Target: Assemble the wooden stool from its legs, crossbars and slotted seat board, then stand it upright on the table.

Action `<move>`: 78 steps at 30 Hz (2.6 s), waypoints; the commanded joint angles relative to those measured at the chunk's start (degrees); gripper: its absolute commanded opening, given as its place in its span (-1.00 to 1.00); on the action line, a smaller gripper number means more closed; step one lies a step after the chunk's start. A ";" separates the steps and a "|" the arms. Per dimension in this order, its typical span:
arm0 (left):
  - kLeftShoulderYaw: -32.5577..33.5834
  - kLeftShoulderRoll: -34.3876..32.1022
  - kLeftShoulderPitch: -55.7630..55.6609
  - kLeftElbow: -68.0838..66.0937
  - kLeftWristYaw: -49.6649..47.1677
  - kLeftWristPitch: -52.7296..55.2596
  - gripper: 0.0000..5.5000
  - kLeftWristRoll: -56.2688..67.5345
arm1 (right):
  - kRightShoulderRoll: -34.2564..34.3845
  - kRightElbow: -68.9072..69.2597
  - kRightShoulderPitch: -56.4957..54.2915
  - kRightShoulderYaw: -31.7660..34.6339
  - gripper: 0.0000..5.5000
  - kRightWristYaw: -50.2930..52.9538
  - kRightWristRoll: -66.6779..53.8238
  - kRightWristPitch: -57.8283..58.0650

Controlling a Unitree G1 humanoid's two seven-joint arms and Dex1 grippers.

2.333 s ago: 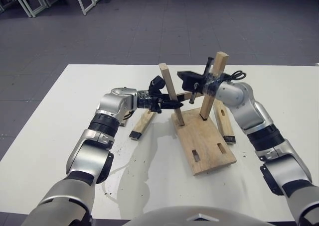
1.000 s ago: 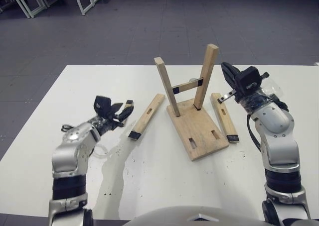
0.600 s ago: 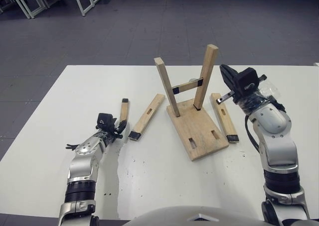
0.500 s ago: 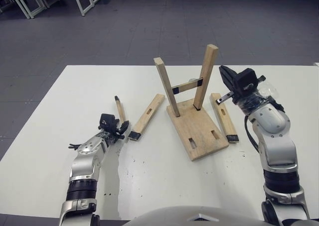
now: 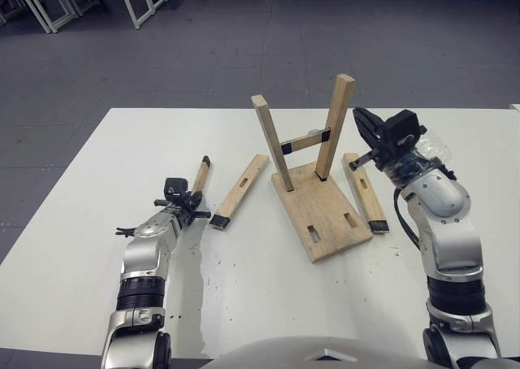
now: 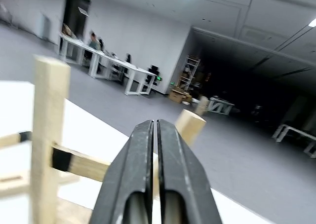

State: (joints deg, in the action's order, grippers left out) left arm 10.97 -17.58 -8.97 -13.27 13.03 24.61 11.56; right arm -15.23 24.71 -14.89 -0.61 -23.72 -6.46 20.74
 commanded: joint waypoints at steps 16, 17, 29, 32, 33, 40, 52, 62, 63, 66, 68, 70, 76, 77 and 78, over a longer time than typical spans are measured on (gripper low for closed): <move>5.99 -8.58 -10.18 30.21 19.84 30.78 -0.85 75.83 | 3.13 -13.67 -19.37 15.87 -0.58 21.44 -94.03 42.69; 5.10 -9.51 -9.85 30.60 20.59 31.92 -0.85 76.22 | 2.20 -14.03 -19.79 14.88 -0.58 22.50 -96.44 42.21; 1.64 -12.12 -7.39 31.48 22.78 33.49 -0.85 74.76 | -2.44 -15.70 -24.17 8.91 -0.72 24.11 -102.36 35.44; 1.85 -12.18 -7.57 31.19 23.22 32.97 -0.85 74.27 | -3.56 -16.07 -24.30 8.47 -0.79 22.83 -101.45 35.25; 1.97 -12.06 -7.64 31.21 23.50 32.59 -0.85 73.91 | -3.88 -16.23 -24.32 8.36 -0.79 22.44 -101.22 35.26; -1.16 -13.16 -3.20 31.48 29.15 26.49 -0.44 60.95 | -5.79 -18.64 -27.97 12.00 -0.85 22.75 -100.86 30.97; -10.82 -8.88 5.87 21.92 27.11 10.80 -0.44 31.23 | -16.11 -17.16 -16.64 12.88 -0.85 16.88 -43.85 5.63; -9.45 -6.24 4.46 19.46 25.63 9.80 -0.44 27.40 | -9.50 -20.82 -2.13 6.94 -0.85 14.36 -29.39 5.81; -9.44 -6.17 4.42 19.40 25.64 9.90 -0.44 27.21 | -8.80 -21.86 -1.48 6.85 -0.85 14.24 -28.30 5.61; -9.42 -5.95 4.51 19.28 25.73 10.00 -0.44 26.85 | -6.78 -23.01 0.42 6.93 -0.85 13.71 -26.59 5.58; -9.58 -5.89 4.87 19.37 25.80 9.96 -0.44 26.64 | -5.58 -22.72 1.27 6.47 -0.85 13.42 -25.42 5.78; -9.64 -5.80 5.02 19.47 25.81 10.03 -0.44 26.48 | -4.63 -22.91 1.78 6.39 -0.85 13.41 -24.41 5.87; -9.52 -5.71 5.08 19.21 26.01 10.17 -0.44 25.93 | -2.30 -24.08 3.05 10.65 -0.85 16.86 -22.89 7.05; -9.46 -5.67 5.19 19.28 26.02 10.18 -0.44 25.92 | -1.72 -23.82 3.37 11.56 -0.85 17.88 -23.03 7.79; -9.44 -5.62 5.25 19.31 26.03 10.18 -0.44 25.89 | -0.90 -23.56 3.68 12.62 -0.85 19.11 -23.33 8.48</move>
State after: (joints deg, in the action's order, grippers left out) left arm 1.22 -23.34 -3.21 6.36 39.14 34.59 38.37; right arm -17.53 1.70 -12.87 10.30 -7.29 -29.54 26.39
